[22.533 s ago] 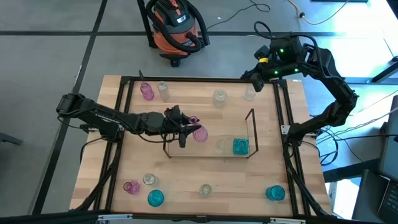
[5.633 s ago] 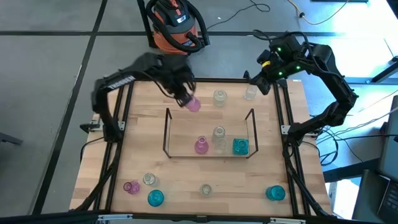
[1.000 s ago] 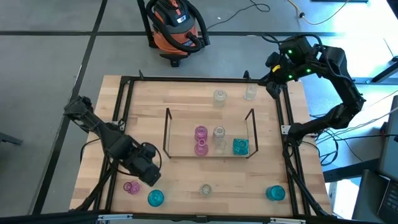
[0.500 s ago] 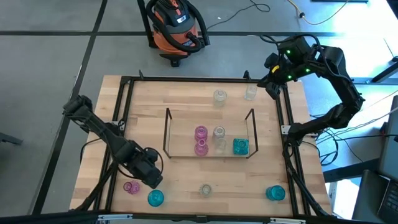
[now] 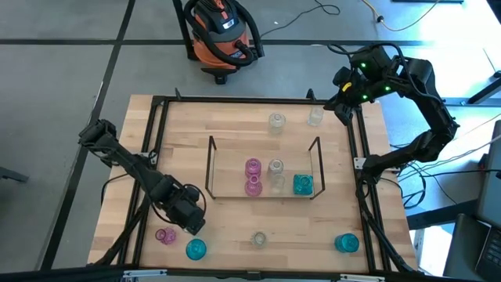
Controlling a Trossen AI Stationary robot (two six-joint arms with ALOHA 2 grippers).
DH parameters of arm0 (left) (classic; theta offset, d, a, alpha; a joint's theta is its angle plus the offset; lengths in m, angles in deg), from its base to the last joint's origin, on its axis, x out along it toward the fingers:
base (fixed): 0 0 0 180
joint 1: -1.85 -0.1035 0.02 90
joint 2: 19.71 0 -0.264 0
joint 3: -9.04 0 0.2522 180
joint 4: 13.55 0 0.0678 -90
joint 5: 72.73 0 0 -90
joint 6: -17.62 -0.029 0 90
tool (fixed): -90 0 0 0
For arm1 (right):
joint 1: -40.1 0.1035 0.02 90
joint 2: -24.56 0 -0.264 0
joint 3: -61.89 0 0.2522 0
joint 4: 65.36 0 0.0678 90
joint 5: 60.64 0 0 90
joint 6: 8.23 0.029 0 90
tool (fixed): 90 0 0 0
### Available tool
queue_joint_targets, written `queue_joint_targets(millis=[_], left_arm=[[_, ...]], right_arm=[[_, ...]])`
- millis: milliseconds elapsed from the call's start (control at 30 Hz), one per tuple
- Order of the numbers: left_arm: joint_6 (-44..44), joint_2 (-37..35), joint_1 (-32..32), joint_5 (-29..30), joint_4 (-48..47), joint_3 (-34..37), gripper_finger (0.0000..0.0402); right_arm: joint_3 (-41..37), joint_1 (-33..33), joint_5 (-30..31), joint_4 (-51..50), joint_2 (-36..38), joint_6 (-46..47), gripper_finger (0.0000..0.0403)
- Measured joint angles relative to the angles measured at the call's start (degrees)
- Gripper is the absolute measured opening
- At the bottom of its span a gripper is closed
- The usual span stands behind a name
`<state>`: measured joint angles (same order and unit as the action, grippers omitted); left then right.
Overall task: Sort vases onto shelf
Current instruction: Put the transparent vase aligned with the other transparent vase on the shelf
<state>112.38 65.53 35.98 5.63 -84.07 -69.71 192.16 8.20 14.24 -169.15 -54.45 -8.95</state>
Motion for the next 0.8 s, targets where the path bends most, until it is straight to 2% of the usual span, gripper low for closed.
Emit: queue_joint_targets(millis=[133, 233, 333, 433, 533, 633, 733, 800], left_arm=[[-4.07, -0.32, -1.71, -1.35, -1.45, -1.31, 0.0028], [-5.38, -2.23, -3.62, -1.49, -8.11, -4.82, 0.0028], [-7.2, -5.41, -5.74, -0.54, -18.11, -12.38, 0.0028], [-10.03, -6.94, -9.33, 3.61, -26.16, -22.05, 0.0028], [-16.31, -7.17, -14.93, 9.15, -27.18, -32.13, 0.0027], [-27.18, -5.36, -23.12, 13.5, -24.52, -39.8, 0.0023], [-39.11, -0.46, -32.1, 13.79, -24.64, -45.57, 0.0023], [-44.4, 2.86, -36.27, 10.66, -26.19, -48.44, 0.0023]], right_arm=[[0.0, 0.0, 0.03, 0.01, 0.0, 0.43, 0.005], [0.0, 0.0, 0.02, 0.01, 0.0, 0.43, 0.005], [0.0, 0.0, 0.03, 0.02, 0.0, 0.43, 0.005], [0.0, 0.0, 0.05, 0.03, 0.0, 0.43, 0.005], [0.0, 0.0, 0.05, 0.04, 0.0, 0.45, 0.005], [-0.01, 0.0, 0.06, 0.08, 0.0, 1.02, 0.005], [-0.02, 0.0, 0.03, 0.12, 0.0, 2.28, 0.005], [-0.02, 0.02, 0.02, 0.08, 0.0, 3.71, 0.005]])
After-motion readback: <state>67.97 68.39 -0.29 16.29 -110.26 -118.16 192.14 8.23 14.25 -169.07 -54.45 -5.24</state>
